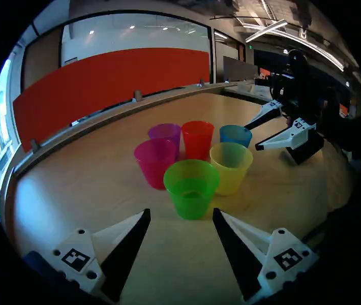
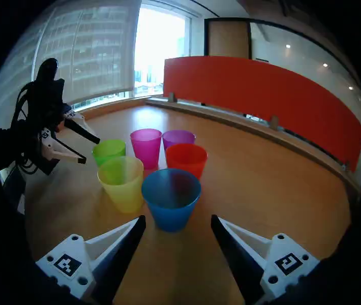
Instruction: Pour water
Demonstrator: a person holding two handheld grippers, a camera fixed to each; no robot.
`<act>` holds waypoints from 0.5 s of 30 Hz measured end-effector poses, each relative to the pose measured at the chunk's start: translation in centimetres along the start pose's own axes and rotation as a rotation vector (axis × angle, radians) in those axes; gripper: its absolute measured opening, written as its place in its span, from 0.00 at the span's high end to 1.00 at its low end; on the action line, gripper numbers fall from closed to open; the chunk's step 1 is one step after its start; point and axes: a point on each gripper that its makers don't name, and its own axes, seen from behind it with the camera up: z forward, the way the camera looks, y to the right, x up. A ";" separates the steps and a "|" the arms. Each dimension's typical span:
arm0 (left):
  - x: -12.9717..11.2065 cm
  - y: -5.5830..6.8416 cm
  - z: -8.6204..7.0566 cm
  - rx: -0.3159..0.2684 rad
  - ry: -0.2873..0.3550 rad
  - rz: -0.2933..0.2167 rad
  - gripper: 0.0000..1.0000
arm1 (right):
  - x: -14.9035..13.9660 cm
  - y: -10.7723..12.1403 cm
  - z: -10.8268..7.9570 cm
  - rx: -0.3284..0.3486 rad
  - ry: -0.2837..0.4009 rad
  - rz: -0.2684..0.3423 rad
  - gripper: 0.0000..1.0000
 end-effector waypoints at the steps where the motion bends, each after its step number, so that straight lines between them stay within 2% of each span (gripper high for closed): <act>1: 0.0 -0.1 -0.1 0.006 0.003 -0.004 0.10 | 0.0 0.1 -0.2 -0.005 0.003 0.003 0.00; 8: -0.1 -0.8 -1.1 0.047 0.030 -0.045 0.09 | 0.2 0.7 -1.5 -0.052 0.029 0.021 0.00; 15: 0.0 -2.2 -2.2 0.101 0.058 -0.080 0.09 | 0.5 1.7 -2.7 -0.119 0.062 0.033 0.00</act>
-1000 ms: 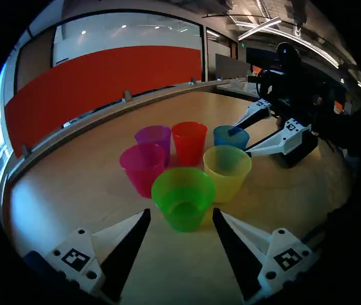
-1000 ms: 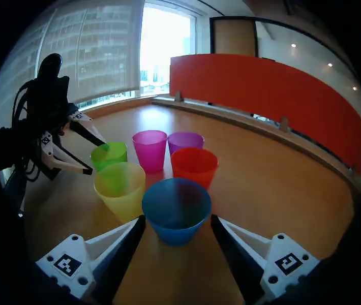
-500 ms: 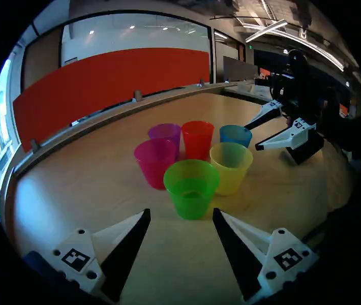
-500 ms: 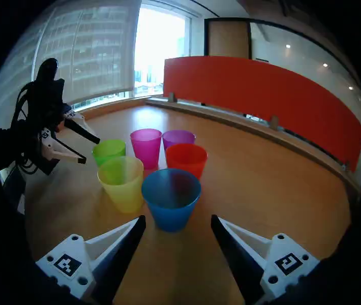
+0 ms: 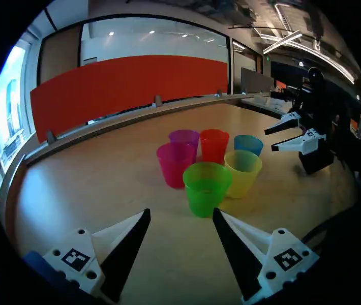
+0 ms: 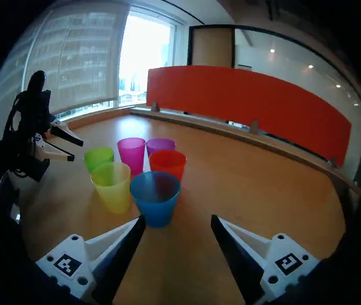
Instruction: Pour water
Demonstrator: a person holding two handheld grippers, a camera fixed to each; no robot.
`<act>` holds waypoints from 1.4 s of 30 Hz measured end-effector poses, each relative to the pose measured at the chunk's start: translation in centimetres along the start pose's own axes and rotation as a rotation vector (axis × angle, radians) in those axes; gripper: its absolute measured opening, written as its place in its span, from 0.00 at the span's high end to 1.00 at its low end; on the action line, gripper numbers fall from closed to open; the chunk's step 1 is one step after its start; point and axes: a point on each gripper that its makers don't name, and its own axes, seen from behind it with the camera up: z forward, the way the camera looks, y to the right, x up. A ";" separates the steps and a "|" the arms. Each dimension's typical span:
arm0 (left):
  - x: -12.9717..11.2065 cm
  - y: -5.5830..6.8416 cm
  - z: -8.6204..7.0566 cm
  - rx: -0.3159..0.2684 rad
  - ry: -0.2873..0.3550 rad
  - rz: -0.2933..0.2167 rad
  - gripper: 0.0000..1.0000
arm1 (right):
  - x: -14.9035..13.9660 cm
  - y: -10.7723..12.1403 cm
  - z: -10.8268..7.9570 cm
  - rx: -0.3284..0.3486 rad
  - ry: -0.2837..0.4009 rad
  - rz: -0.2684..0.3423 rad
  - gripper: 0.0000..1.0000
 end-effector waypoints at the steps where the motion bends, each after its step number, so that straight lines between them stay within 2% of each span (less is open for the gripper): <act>1: 0.0 -0.2 -0.2 0.007 0.004 -0.005 0.10 | 0.0 0.1 -0.1 -0.009 0.004 0.002 0.00; 10: 0.3 -2.6 -1.6 0.090 0.045 -0.035 0.10 | 0.7 1.8 -1.3 -0.105 0.049 0.021 0.00; 17: 1.1 -4.6 -2.6 0.162 0.095 -0.061 0.09 | 2.0 3.9 -2.4 -0.214 0.108 0.030 0.00; 23: 2.2 -6.4 -3.8 0.252 0.145 -0.067 0.10 | 3.1 5.6 -3.3 -0.310 0.158 0.028 0.00; 32: 3.6 -9.0 -6.0 0.382 0.224 -0.079 0.09 | 5.9 8.0 -4.5 -0.427 0.279 0.049 0.00; 42: 4.6 -10.5 -7.7 0.456 0.311 -0.138 0.09 | 8.0 9.4 -5.4 -0.504 0.378 0.087 0.00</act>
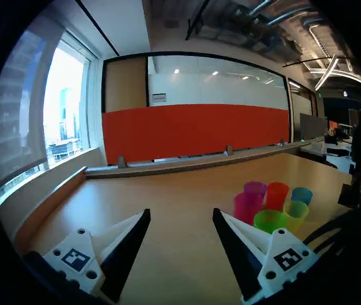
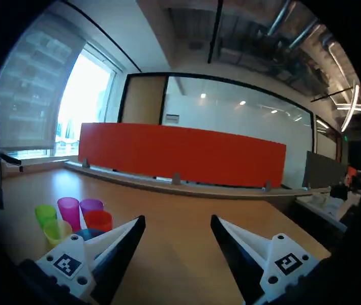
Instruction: Pour water
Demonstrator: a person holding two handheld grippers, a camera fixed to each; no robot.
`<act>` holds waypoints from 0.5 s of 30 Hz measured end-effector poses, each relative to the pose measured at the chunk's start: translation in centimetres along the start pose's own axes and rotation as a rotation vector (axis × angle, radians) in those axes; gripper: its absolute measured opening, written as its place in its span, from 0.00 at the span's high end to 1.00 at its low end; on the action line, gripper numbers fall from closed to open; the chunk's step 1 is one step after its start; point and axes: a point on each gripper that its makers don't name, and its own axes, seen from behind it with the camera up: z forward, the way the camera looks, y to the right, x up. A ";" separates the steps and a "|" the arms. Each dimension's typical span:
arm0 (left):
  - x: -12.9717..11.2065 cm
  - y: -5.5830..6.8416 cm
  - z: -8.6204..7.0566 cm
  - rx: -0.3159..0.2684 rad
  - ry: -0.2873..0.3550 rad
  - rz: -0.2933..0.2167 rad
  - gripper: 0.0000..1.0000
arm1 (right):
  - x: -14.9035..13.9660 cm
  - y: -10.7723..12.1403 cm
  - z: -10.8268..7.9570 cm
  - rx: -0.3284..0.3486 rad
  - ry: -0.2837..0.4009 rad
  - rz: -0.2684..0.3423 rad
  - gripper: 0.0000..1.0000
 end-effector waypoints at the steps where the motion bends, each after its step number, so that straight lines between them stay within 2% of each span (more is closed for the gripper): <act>1: 0.2 -0.2 -0.1 0.008 0.008 -0.011 0.10 | 0.3 0.1 0.0 -0.007 0.010 0.010 0.00; 6: 1.5 -0.8 -0.6 0.034 0.071 -0.057 0.10 | 1.3 1.0 0.0 -0.038 0.049 0.063 0.00; 11: 2.7 -1.2 -0.8 0.058 0.120 -0.063 0.10 | 1.8 1.9 0.5 -0.065 0.066 0.099 0.00; 15: 3.0 -1.2 -0.7 0.065 0.138 -0.059 0.10 | 1.9 2.0 0.7 -0.076 0.076 0.104 0.00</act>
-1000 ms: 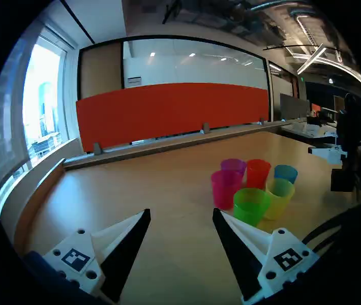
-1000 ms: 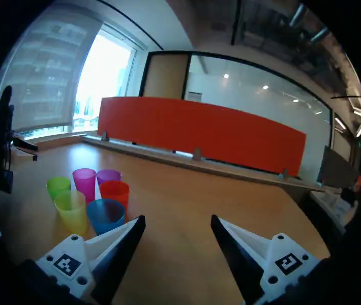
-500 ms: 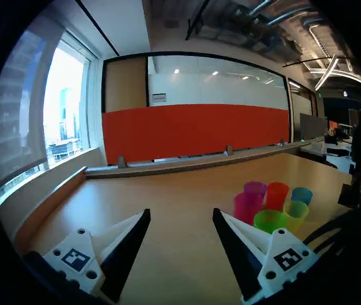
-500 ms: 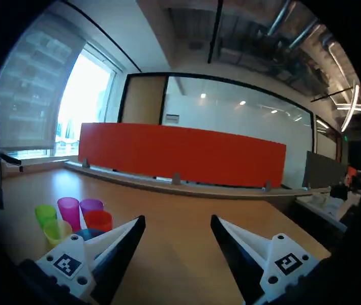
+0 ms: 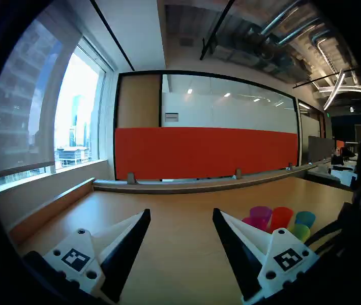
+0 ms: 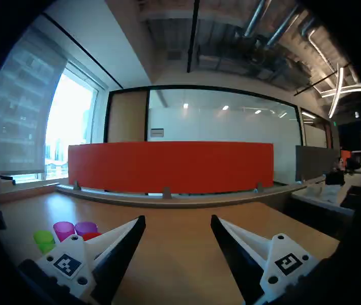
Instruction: Pour water
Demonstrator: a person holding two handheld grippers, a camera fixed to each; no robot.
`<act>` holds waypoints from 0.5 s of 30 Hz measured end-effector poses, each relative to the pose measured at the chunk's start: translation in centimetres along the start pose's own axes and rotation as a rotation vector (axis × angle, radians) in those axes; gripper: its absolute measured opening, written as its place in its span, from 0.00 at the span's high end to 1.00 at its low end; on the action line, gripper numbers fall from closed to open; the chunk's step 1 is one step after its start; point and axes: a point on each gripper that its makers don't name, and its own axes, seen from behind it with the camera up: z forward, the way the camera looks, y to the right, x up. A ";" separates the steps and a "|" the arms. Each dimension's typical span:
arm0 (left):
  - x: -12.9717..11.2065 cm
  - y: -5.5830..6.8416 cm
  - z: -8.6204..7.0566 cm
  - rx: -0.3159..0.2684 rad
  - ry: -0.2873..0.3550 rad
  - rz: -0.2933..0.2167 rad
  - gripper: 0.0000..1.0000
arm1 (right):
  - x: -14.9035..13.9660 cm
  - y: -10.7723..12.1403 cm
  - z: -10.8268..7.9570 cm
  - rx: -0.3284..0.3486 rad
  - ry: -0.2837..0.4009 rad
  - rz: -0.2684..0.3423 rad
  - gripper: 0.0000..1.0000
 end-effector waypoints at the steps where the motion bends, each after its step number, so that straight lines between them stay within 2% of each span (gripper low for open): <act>1: 0.1 -0.1 0.0 0.004 0.003 0.001 0.10 | 0.0 0.0 0.1 -0.001 0.000 -0.001 0.00; 6: 0.4 -0.3 0.1 0.021 0.020 0.009 0.10 | -0.2 0.0 0.2 -0.008 -0.004 -0.007 0.00; 15: 1.2 0.4 0.0 0.019 0.056 0.016 0.10 | -0.3 0.8 0.7 -0.030 -0.022 -0.014 0.00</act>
